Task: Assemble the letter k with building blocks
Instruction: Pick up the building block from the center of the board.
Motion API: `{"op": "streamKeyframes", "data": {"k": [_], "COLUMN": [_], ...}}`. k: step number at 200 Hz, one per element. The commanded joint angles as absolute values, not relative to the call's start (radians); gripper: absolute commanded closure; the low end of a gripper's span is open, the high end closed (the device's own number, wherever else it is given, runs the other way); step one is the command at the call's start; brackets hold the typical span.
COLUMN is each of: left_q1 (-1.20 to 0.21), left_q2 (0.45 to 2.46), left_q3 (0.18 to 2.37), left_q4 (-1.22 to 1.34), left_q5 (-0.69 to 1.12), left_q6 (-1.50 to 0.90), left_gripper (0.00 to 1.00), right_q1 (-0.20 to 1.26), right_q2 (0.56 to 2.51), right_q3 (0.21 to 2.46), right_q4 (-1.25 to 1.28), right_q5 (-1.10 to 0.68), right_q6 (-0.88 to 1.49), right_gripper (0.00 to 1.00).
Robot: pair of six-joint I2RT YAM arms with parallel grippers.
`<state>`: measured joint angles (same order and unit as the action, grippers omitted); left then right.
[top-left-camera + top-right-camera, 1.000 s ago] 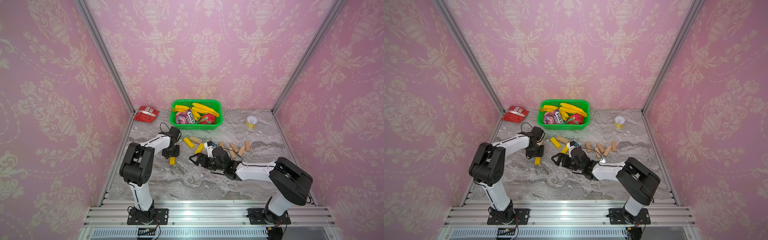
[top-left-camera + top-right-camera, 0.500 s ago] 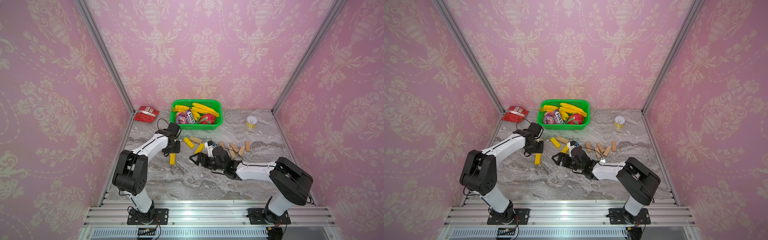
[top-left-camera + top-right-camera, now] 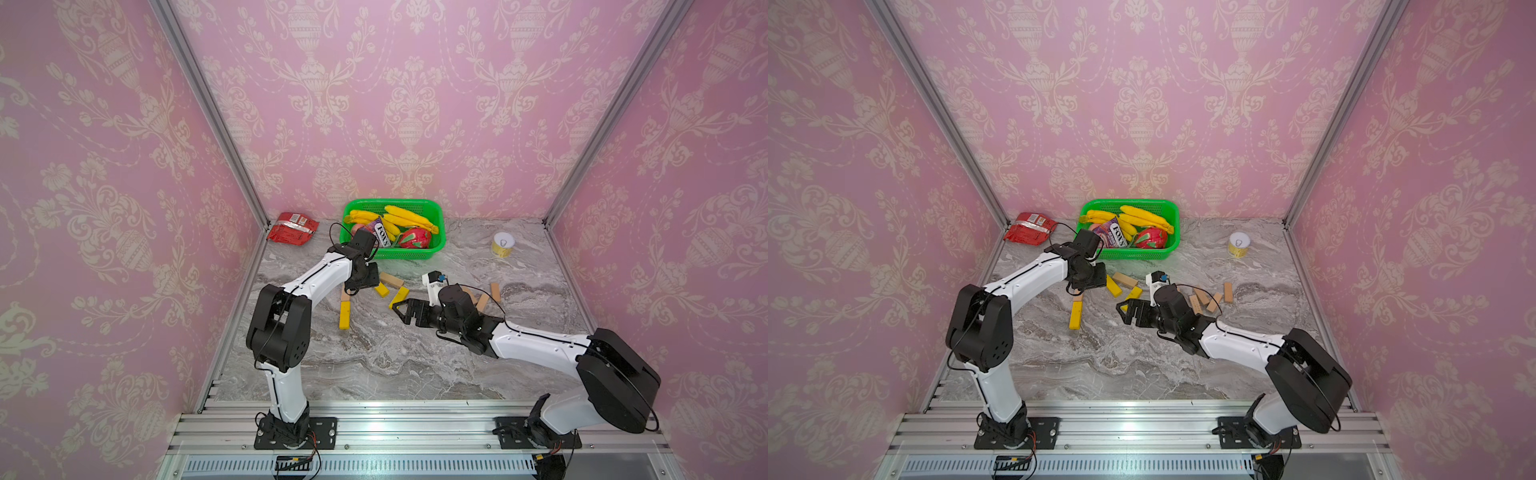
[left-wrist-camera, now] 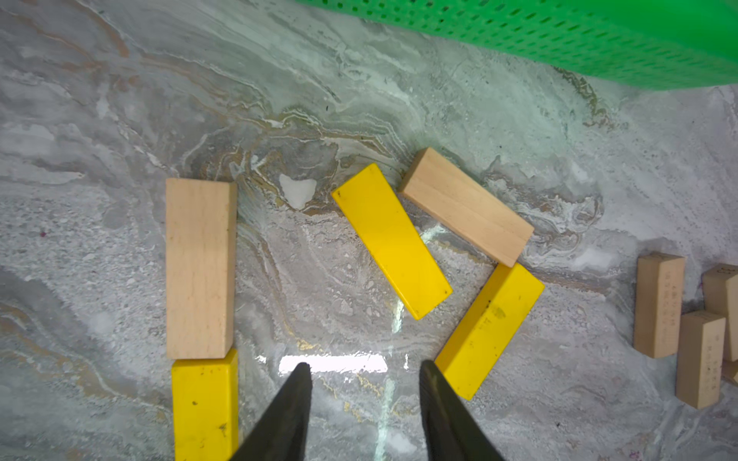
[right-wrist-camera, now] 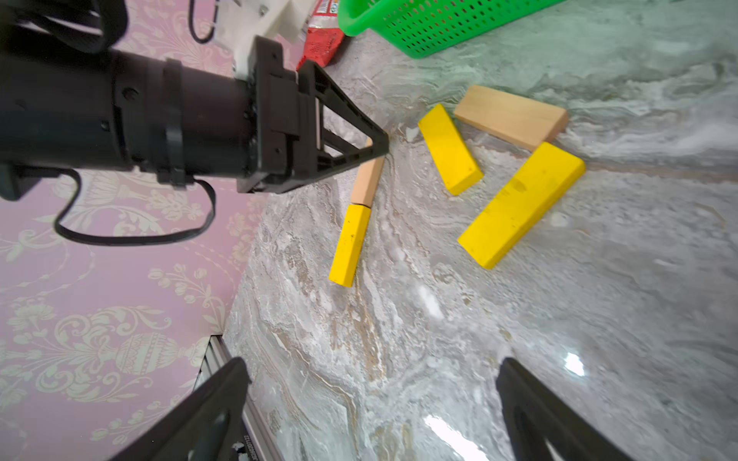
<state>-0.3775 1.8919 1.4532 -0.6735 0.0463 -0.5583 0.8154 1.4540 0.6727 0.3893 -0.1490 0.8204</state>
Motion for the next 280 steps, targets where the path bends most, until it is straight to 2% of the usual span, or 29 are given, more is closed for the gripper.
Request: {"op": "streamKeyframes", "data": {"k": [1,51,165,280], "left_q1": [-0.386,-0.402,-0.433,-0.436], "left_q2": [1.936,1.998,2.093,2.155], "left_q3": [1.490,1.531,1.604,1.660], "left_q4": [-0.668,-0.674,-0.706,-0.744], "left_q5": [0.045,0.043,0.010,-0.024], "left_q6": [-0.649,-0.715,-0.754,-0.753], "left_gripper": [0.54,0.55,0.55,0.55], "right_q1": [0.812,0.798,0.745,0.735], "right_q2": [1.394,1.352,1.436,1.465], "right_q3": [0.603,0.537,0.620,0.636], "right_q4": [0.568,0.612,0.453,0.475], "right_q5": [-0.153,-0.119,-0.104,-0.144], "right_q6": [0.841,0.875,0.959,0.957], "right_gripper": [0.00,0.00,0.00,0.00]}}
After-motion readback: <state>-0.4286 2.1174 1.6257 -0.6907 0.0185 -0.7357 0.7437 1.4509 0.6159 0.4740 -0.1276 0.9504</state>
